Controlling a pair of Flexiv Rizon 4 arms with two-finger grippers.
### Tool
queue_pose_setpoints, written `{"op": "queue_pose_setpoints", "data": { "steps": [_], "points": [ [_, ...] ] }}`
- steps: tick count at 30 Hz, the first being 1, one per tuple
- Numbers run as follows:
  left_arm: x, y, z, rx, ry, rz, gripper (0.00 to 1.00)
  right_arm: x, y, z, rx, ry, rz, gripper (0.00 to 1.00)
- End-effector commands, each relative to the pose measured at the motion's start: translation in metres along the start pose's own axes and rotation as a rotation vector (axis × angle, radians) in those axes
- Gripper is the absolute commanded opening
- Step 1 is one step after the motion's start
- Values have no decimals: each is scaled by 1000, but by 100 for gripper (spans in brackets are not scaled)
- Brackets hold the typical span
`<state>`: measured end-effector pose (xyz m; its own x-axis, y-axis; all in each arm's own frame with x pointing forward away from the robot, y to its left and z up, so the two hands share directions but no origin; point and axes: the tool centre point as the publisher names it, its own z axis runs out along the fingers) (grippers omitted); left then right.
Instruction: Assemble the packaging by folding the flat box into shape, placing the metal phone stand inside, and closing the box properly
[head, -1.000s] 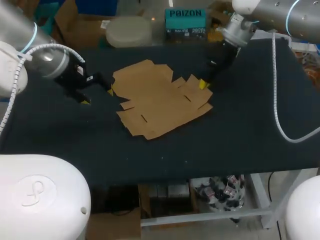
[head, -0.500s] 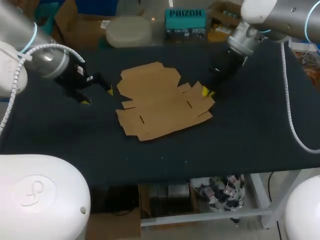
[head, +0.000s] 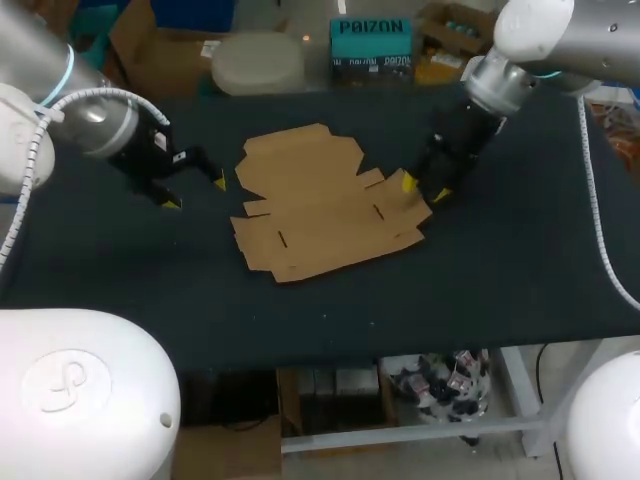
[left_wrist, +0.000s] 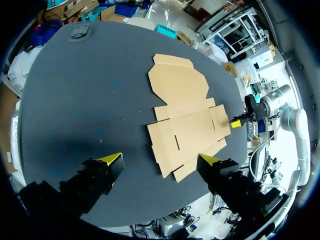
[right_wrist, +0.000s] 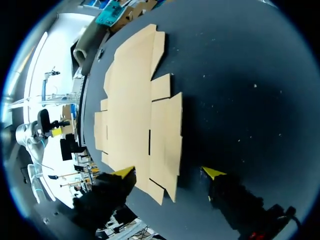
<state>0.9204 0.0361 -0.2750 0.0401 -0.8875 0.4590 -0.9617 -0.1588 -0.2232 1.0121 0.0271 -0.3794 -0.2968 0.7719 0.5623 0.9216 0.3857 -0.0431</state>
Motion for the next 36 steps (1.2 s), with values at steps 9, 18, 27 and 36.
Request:
{"op": "queue_pose_setpoints", "data": {
  "steps": [9, 18, 27, 36],
  "points": [
    [2, 0, -1, -3, -10, -1, 100, 2, 3, -7, 28, 18, -18, 100],
    [2, 0, -1, -3, -10, -1, 100, -5, 26, 0, 119, 37, 61, 100],
    [2, 0, -1, -3, -10, -1, 100, -5, 41, 6, 184, 97, 57, 32],
    [2, 0, -1, -3, -10, -1, 100, -6, 48, 17, 242, 126, 28, 26]
  ]
}}
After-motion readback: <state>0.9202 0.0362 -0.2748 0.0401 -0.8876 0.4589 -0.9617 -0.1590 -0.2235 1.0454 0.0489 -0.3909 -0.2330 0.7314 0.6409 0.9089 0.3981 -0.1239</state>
